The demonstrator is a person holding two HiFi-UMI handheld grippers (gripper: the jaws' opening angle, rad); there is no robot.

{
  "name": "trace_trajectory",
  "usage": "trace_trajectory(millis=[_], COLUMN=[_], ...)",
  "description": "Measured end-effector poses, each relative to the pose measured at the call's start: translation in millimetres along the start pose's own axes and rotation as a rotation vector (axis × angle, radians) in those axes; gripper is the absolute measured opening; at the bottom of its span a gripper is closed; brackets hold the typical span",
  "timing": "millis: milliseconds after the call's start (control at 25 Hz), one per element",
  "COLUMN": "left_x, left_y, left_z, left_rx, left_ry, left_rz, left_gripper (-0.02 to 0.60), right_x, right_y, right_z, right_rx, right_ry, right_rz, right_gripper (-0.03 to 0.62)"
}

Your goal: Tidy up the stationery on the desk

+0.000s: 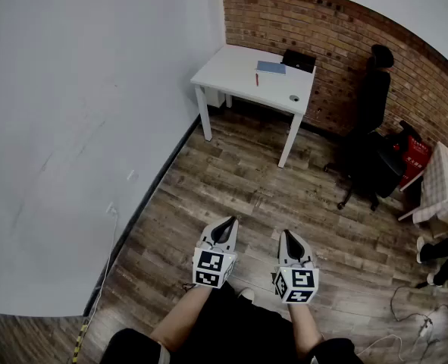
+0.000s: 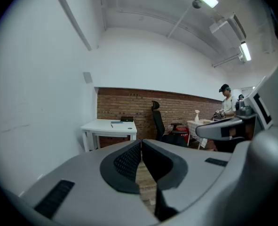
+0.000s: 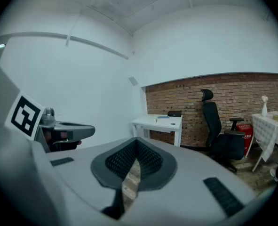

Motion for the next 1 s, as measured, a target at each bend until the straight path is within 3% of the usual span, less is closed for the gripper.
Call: trace_trajectory(millis=[280, 1000], left_x=[-2, 2], left_y=[0, -1], left_z=[4, -13], left_rx=[0.0, 0.0], left_ry=[-0.005, -0.003], left_rz=[-0.001, 0.01], left_gripper=[0.02, 0.02], right_x=[-6, 3], right_y=[0, 9], right_z=[6, -6], right_rx=[0.004, -0.014], right_ry=[0.004, -0.012], right_rz=[-0.037, -0.016], right_gripper=[0.023, 0.023])
Point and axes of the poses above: the fingertips, and each gripper's own axes: y backward along the fingers, z to its left, x out of its underside, the point moved 3 cm from there along y, backward along the fingers, and after that the axes turned 9 degrees about x, right-handed, at the moved point
